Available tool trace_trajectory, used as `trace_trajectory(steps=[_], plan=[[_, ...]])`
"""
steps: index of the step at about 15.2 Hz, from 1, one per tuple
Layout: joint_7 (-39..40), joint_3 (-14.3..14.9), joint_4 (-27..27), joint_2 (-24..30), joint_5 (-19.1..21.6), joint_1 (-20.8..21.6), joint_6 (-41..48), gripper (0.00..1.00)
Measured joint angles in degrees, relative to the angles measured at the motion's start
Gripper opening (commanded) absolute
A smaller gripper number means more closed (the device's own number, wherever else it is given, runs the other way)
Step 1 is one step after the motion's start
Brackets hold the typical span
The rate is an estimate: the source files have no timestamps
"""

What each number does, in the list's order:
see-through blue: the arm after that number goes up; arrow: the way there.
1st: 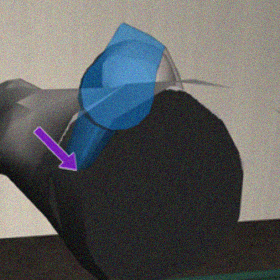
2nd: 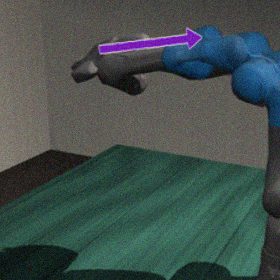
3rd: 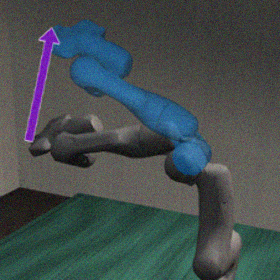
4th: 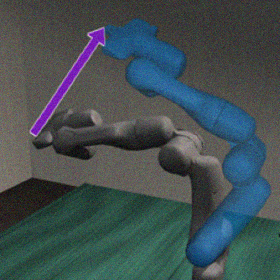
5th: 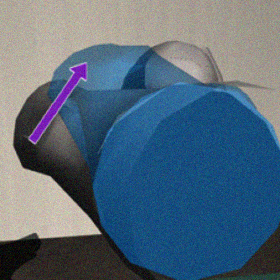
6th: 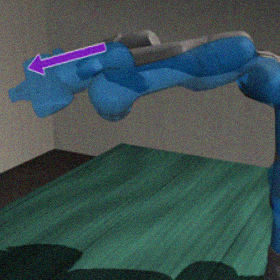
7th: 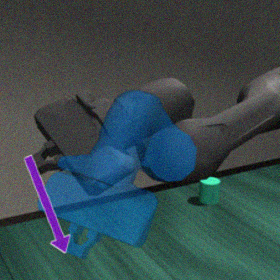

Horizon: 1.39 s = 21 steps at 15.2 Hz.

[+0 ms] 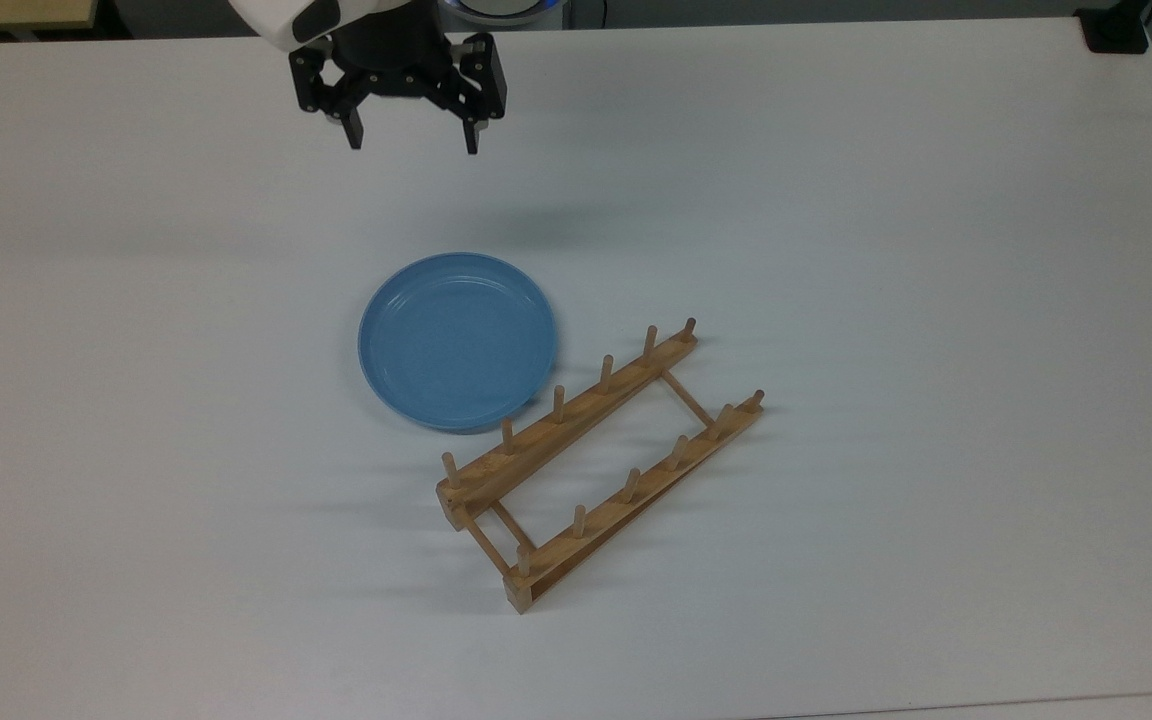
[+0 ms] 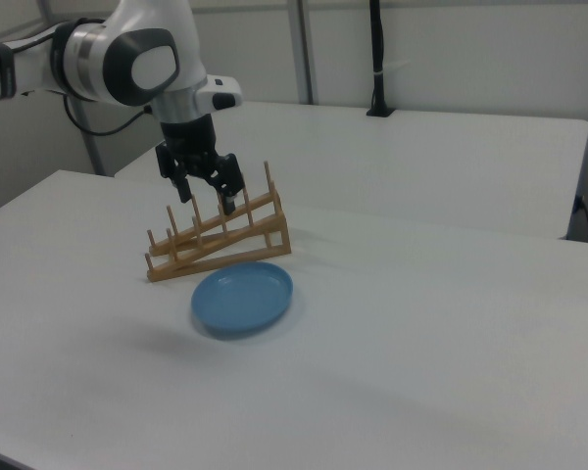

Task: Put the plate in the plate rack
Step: 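Move the open gripper toward the rim of the light blue plate, then lower the gripper onto the plate rim and close on it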

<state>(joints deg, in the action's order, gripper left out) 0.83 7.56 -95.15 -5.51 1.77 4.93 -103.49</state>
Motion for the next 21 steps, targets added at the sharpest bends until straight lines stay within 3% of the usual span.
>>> trace_trajectory(steps=[5, 13, 15, 21], plan=[[2.0, 0.1, 2.1, -3.4, 3.2, -4.1, -2.0, 1.0], [16.3, 0.6, 2.3, -13.8, 6.9, -10.8, -7.4, 0.89], [17.4, 0.6, 2.4, -16.3, 7.0, -11.4, -8.2, 0.82], [18.0, 0.6, 2.8, -20.5, 7.2, -11.3, -8.8, 0.78]])
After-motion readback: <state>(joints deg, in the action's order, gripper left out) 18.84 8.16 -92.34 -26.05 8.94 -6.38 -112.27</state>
